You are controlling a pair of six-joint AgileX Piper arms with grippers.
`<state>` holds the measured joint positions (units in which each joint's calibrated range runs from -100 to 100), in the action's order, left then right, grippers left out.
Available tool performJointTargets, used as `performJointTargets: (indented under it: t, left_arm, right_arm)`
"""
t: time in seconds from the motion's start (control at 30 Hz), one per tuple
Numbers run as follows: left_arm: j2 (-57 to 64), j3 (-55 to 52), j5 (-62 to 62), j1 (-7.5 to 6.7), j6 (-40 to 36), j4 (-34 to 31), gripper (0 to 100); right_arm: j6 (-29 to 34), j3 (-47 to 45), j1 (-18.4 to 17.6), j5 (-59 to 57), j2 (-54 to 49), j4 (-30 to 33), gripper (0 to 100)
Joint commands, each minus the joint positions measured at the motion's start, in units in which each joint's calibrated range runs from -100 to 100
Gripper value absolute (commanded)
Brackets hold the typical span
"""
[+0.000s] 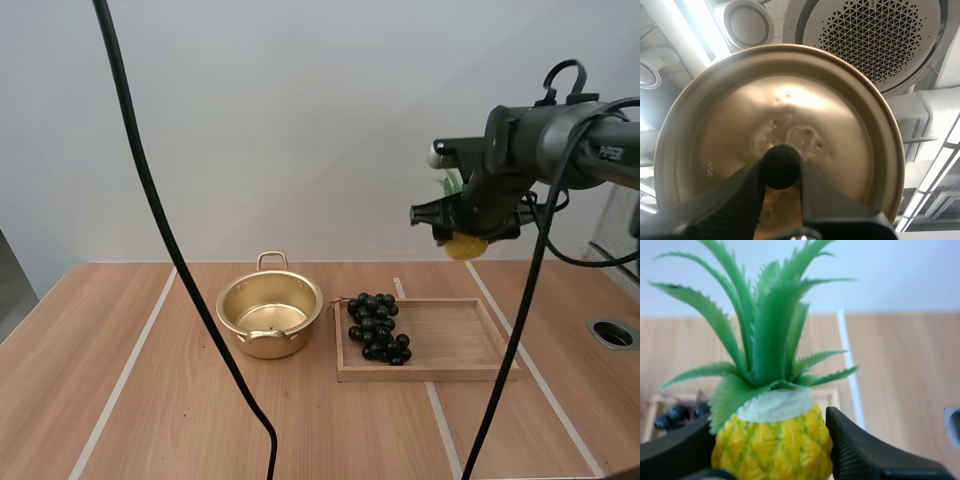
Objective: Open the pot, put the pineapple inside, and close it
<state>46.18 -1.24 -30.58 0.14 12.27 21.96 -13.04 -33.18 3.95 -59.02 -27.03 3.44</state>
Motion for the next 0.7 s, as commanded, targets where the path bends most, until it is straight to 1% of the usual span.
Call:
performJointTargets:
  t: [0.0, 0.17, 0.37, 0.67]
  left_arm:
    - [0.4, 0.4, 0.0, -0.1, -0.5, -0.4, 0]
    - [0.4, 0.4, 0.8, -0.1, -0.5, -0.4, 0]
    - [0.4, 0.4, 1.3, -0.1, -0.5, -0.4, 0]
    - [0.3, 0.4, 4.6, -0.1, -0.5, -0.4, 0]
  right_arm:
    - [0.0, 0.4, 0.2, 7.4, -6.8, -0.6, 0]
    - [0.0, 0.4, 0.2, 18.7, -16.9, -3.4, 0]
    - [0.0, 0.4, 0.2, 30.9, -27.3, -4.0, 0]
    - [0.0, 0.4, 0.2, 29.3, -27.4, -3.1, 0]
